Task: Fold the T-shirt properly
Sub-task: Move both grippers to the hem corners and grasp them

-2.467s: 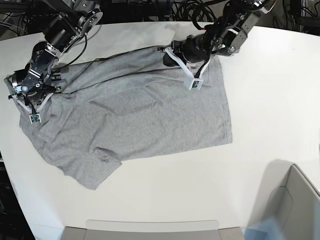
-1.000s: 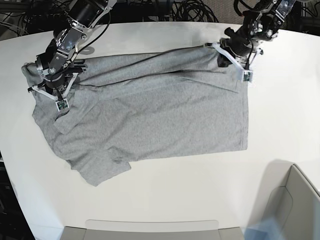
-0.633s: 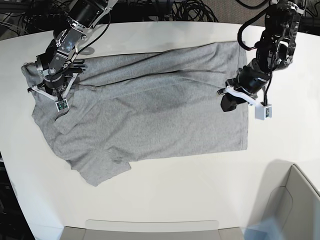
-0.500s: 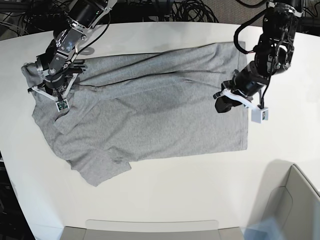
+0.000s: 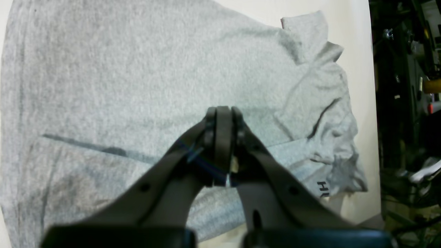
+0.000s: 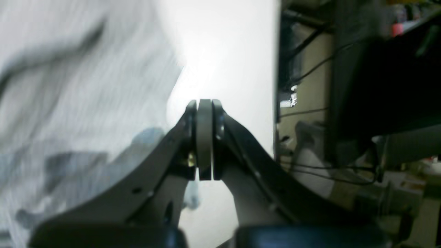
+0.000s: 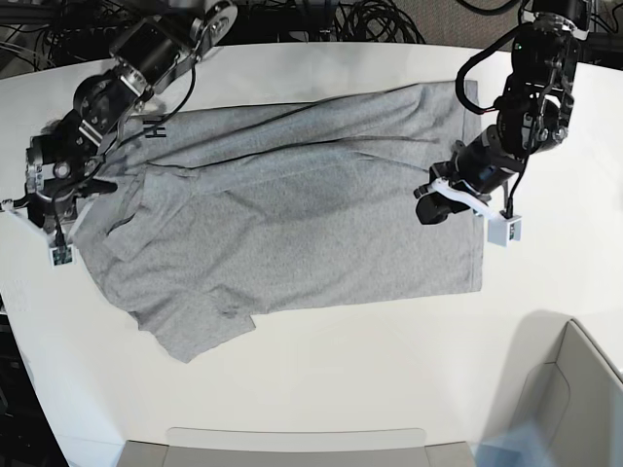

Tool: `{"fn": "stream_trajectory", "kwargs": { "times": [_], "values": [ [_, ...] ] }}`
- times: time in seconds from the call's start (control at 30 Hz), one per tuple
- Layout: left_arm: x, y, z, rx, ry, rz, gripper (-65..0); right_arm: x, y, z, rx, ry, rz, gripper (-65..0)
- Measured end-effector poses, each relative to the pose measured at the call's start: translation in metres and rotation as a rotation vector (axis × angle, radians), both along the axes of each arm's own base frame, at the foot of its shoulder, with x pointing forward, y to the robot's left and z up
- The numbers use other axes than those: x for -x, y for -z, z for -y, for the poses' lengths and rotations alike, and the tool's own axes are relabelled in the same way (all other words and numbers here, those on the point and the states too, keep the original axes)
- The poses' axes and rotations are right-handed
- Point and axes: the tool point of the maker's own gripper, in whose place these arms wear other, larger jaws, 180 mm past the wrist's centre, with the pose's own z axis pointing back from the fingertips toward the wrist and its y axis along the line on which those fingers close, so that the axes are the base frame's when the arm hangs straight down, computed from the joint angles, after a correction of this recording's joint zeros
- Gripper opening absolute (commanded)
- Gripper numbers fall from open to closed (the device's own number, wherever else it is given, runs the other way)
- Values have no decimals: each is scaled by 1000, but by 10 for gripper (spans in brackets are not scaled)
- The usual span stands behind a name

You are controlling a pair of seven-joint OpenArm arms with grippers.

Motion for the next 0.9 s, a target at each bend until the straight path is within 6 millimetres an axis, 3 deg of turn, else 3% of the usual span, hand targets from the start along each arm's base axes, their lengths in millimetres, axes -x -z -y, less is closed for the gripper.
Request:
{"fn": "stream_trajectory", "kwargs": {
  "times": [0.1, 0.2, 0.3, 0.43, 0.53, 0.7, 0.77, 0.9],
  "values": [
    [0, 0, 0, 0, 0, 1, -440, -57, -17, -16, -49, -66, 61, -650],
    [0, 0, 0, 1, 0, 2, -440, -109, 9, -76, -122, -266, -10, -650],
    [0, 1, -1, -3, -1, 0, -440, -127, 47, -133, -232, -435, -57, -650],
    [1, 1, 1, 3, 0, -2, -440, -133, 86, -161, -343, -556, -79, -650],
    [1, 1, 1, 3, -1, -3, -440, -123, 114, -160, -432, -553, -114, -650],
    [1, 1, 1, 6, -2, -4, -440, -120, 127, -98, -453, -393, -77, -650],
    [1, 1, 1, 4, -2, -6, -440, -114, 130, -84, -448, -373, -85, -650],
    [0, 1, 1, 3, -1, -2, -440, -87, 137, -83, -441, -431, -168, -650]
  ]
}}
